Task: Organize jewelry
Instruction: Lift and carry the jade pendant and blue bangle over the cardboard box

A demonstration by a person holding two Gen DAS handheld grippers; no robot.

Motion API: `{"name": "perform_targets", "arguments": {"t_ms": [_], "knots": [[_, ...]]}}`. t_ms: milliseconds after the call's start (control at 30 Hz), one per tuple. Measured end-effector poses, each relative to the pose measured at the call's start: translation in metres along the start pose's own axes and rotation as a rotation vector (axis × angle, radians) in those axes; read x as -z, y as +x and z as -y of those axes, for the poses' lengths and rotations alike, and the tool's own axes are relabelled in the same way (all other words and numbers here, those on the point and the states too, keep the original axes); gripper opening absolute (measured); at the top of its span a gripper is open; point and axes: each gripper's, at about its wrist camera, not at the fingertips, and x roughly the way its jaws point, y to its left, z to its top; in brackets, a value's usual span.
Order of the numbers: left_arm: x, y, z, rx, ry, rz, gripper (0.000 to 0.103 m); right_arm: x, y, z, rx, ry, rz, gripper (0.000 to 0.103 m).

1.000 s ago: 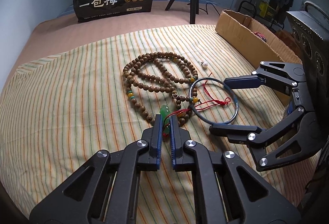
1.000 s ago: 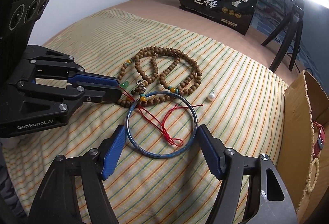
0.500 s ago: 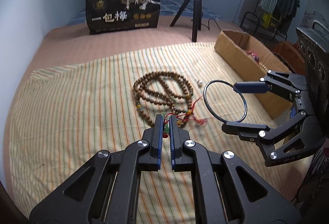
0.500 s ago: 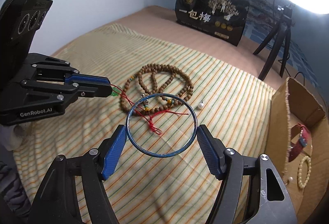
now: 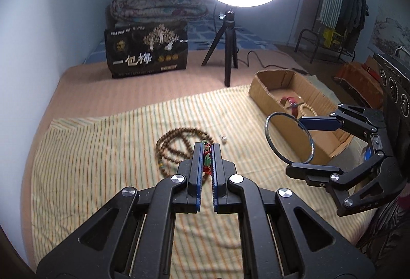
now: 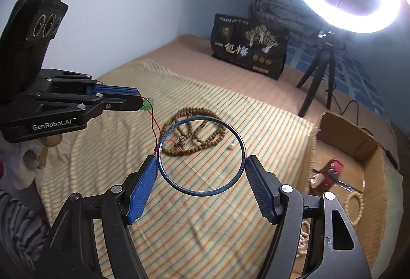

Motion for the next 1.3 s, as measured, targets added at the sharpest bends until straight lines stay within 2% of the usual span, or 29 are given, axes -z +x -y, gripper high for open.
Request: {"name": "perform_targets", "arguments": {"t_ms": [200,600,867,1300], "knots": [[-0.015,-0.008,0.026,0.014,0.033,0.022,0.004,0.001,-0.028,0.017,0.021,0.021,0.028,0.070],[-0.053,-0.014,0.075,0.074,0.061,0.063,0.004,0.009,-0.078,0.078,0.141,0.131,0.070,0.070],[-0.073,-0.010,0.106,0.107,0.061,0.073,0.004,0.021,-0.086,0.123,0.207,0.216,0.047,0.070],[-0.074,0.024,0.165,0.165,0.067,0.034,0.004,0.027,-0.088,0.181,0.215,0.329,0.016,0.070]]}}
